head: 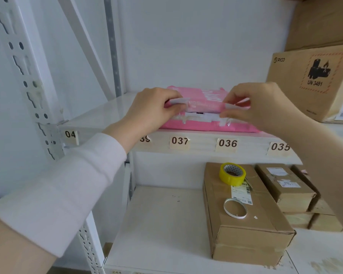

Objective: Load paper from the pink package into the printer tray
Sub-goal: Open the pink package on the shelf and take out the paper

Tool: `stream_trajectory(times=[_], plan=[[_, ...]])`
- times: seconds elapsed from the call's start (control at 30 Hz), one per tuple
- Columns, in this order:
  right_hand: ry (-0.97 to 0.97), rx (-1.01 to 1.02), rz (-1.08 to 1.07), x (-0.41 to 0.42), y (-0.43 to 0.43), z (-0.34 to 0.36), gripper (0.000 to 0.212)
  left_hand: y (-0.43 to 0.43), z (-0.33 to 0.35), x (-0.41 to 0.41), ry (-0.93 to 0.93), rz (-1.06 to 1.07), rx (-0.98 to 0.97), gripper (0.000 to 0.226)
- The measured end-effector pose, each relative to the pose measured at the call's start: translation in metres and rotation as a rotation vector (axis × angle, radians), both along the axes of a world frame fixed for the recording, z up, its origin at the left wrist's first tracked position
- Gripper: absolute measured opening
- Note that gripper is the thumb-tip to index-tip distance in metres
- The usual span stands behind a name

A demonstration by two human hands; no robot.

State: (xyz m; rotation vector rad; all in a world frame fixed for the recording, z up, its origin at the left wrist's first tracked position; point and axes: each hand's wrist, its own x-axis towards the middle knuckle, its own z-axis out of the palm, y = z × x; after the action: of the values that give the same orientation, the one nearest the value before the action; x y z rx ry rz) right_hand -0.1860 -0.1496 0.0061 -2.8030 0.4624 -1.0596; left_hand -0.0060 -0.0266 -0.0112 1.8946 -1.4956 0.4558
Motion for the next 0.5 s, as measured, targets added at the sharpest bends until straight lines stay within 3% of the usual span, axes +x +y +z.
stream_trajectory(times=[0.17, 0.37, 0.5], plan=[[-0.075, 0.015, -0.069, -0.011, -0.005, -0.005, 0.013, -0.004, -0.002, -0.017, -0.031, 0.080, -0.045, 0.017], [-0.093, 0.094, -0.076, -0.005, -0.013, 0.000, 0.015, -0.018, 0.007, -0.044, -0.264, 0.148, 0.032, 0.049], [-0.041, 0.119, 0.011, -0.014, -0.015, 0.000, 0.013, -0.025, 0.009, -0.047, -0.231, 0.166, 0.026, 0.051]])
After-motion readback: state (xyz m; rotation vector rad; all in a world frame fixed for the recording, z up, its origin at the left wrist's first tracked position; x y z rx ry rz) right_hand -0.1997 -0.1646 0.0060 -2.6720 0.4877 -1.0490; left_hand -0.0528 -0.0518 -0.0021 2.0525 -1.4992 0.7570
